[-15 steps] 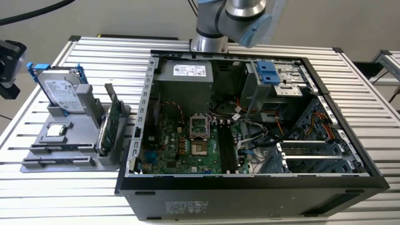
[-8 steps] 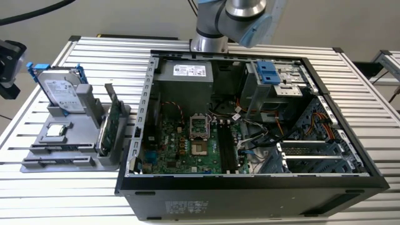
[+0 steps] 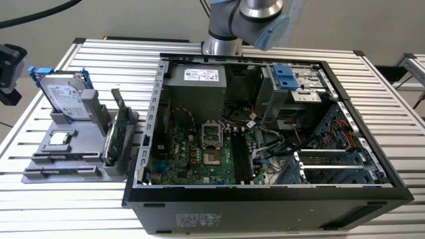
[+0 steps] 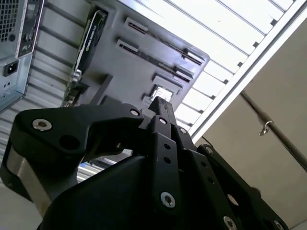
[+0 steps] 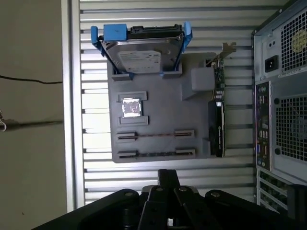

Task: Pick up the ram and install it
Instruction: 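Pick up the ram and move it above insertion slot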

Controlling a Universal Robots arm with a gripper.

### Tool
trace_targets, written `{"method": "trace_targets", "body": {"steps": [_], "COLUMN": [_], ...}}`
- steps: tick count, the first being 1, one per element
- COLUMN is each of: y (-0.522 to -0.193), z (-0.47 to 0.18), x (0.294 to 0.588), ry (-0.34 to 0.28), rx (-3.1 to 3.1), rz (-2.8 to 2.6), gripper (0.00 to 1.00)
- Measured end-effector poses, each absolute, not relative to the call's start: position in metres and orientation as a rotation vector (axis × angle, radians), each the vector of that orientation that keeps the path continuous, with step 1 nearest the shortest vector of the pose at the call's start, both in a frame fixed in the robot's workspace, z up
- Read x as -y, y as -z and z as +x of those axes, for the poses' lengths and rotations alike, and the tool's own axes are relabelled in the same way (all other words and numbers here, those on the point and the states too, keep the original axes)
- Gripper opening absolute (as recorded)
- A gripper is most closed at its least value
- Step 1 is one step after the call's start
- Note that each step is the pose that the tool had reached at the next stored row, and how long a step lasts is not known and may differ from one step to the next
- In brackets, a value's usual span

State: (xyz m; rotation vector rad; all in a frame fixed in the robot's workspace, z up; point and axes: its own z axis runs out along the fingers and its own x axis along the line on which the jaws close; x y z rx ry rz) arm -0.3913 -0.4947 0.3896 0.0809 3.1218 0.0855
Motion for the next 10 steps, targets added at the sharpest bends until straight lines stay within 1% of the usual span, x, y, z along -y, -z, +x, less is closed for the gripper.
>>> {"method": "trace_targets", "body": {"steps": [10], "y": [-0.3896], "z": [-0.3915], "x": [0.4947], "ry": [-0.084], "rx": [-3.115], "rz": [0.196], "gripper": [0.0]}}
